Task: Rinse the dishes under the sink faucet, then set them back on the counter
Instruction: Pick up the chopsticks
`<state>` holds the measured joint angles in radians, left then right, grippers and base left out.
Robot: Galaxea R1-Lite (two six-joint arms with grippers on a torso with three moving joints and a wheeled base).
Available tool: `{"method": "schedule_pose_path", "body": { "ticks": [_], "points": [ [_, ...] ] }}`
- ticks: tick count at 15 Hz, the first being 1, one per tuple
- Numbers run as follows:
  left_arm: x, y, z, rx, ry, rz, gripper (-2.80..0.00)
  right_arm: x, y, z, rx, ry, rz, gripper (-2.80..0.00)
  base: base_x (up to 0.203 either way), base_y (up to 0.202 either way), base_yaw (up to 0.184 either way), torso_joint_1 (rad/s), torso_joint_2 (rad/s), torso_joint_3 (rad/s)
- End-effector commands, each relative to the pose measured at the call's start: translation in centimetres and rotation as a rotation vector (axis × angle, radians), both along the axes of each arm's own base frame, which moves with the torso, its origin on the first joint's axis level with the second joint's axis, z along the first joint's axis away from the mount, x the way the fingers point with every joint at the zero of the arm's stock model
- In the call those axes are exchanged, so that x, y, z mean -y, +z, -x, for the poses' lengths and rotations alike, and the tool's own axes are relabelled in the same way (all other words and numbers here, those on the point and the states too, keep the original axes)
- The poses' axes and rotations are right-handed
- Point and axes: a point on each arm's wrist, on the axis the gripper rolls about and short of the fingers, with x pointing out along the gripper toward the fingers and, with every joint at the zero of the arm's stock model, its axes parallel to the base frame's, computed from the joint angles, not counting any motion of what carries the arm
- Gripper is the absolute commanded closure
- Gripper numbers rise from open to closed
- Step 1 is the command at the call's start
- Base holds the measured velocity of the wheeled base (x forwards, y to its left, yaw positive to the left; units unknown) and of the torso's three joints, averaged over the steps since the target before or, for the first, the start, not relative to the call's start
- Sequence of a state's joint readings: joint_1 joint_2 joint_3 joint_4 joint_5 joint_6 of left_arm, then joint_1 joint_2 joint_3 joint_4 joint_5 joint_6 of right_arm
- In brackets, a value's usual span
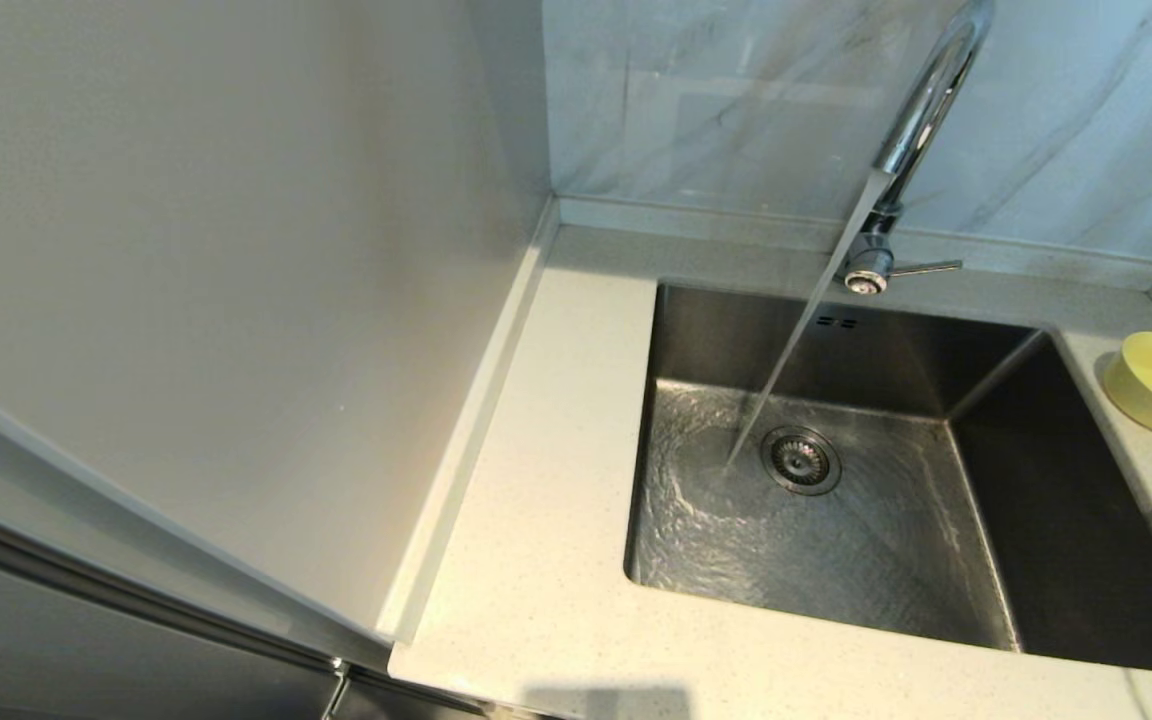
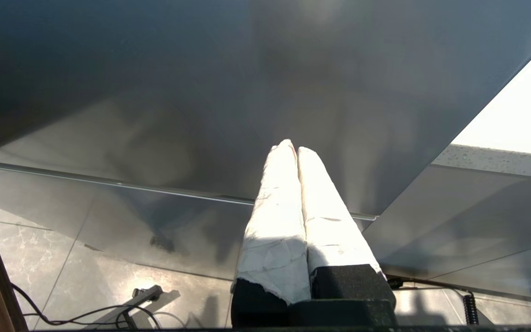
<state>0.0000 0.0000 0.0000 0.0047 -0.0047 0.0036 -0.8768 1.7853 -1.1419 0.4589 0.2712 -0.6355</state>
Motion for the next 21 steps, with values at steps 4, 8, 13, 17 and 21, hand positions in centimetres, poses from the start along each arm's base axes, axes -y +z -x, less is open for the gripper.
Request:
{"method": "schedule_pose_path", "body": {
  "ticks": [4, 8, 13, 17, 21],
  "points": [
    [0.0, 0.0, 0.0, 0.0, 0.0, 0.0, 0.0, 0.0, 0.0, 0.0, 0.0, -0.002, -0.003, 0.0, 0.0, 0.0, 0.0, 0.0, 0.0, 0.0],
    [0.0, 0.0, 0.0, 0.0, 0.0, 0.0, 0.0, 0.0, 0.0, 0.0, 0.002, -0.004, -0.004, 0.0, 0.0, 0.0, 0.0, 0.0, 0.0, 0.0],
    [0.0, 0.0, 0.0, -0.001, 0.0, 0.0, 0.0, -0.1, 0.0, 0.1, 0.0, -0.006, -0.01, 0.0, 0.0, 0.0, 0.0, 0.0, 0.0, 0.0],
    [0.0, 0.0, 0.0, 0.0, 0.0, 0.0, 0.0, -0.5, 1.4, 0.4, 0.034, -0.016, 0.024, 0.0, 0.0, 0.0, 0.0, 0.0, 0.0, 0.0],
    [0.0, 0.0, 0.0, 0.0, 0.0, 0.0, 0.0, -2.9, 4.3, 2.1, 0.11, -0.004, 0.092, 0.0, 0.0, 0.0, 0.0, 0.0, 0.0, 0.0]
  ]
}}
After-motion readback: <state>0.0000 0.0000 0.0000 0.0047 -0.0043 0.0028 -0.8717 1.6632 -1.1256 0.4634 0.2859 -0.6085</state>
